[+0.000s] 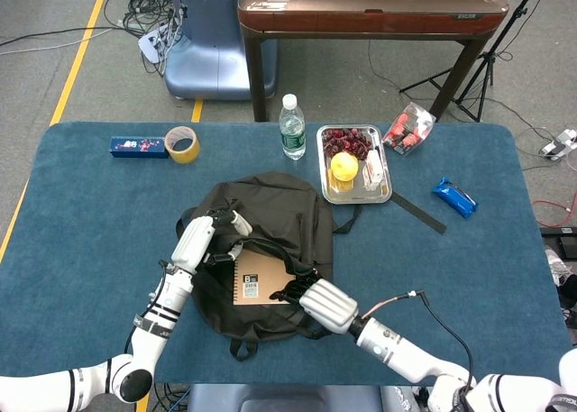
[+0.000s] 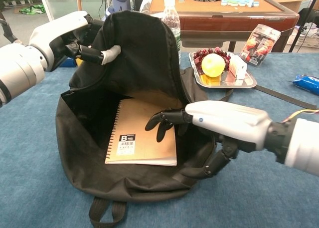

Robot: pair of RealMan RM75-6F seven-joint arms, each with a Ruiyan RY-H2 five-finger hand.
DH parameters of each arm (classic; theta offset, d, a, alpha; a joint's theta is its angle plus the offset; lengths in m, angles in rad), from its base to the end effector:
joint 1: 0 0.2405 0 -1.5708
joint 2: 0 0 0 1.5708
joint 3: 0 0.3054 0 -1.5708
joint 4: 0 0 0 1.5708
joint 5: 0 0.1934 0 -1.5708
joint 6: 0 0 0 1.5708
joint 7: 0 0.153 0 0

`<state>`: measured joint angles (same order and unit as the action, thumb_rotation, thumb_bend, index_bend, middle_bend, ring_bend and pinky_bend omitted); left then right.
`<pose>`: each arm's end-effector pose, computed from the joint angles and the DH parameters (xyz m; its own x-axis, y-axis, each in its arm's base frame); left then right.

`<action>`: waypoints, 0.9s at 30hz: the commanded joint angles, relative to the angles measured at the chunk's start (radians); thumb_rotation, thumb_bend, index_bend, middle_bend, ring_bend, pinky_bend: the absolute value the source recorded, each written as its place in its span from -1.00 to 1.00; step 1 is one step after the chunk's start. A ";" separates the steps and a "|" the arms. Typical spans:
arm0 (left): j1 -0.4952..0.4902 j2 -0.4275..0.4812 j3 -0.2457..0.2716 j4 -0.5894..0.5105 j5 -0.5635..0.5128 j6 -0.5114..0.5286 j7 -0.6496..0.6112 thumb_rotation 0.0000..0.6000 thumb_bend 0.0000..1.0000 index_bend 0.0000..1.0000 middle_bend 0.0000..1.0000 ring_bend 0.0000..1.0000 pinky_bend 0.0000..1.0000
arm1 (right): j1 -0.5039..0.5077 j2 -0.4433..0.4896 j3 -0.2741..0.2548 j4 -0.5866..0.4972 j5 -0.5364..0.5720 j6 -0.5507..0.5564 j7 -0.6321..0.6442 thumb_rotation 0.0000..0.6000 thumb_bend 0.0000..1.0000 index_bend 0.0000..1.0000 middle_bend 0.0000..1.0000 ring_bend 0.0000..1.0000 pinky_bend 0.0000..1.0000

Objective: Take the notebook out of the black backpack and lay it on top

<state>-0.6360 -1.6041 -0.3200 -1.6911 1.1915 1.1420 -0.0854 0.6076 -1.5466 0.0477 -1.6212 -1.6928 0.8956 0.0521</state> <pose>-0.1346 0.3541 0.0224 -0.2620 0.2694 0.9267 0.9044 -0.2665 0.3331 -0.1570 -0.2701 -0.0347 0.3394 -0.4802 0.8088 -0.7625 -0.6440 -0.0624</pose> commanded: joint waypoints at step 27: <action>0.011 0.010 -0.032 -0.010 -0.060 0.013 -0.047 1.00 0.37 0.46 -0.08 -0.32 -0.71 | 0.104 -0.368 0.047 0.403 0.094 0.068 -0.138 1.00 -0.71 -0.57 -0.43 -0.61 -0.39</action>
<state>-0.6253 -1.5937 -0.3524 -1.7007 1.1308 1.1545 -0.1328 0.7118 -1.9015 0.0970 -1.2323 -1.5992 0.9520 -0.0841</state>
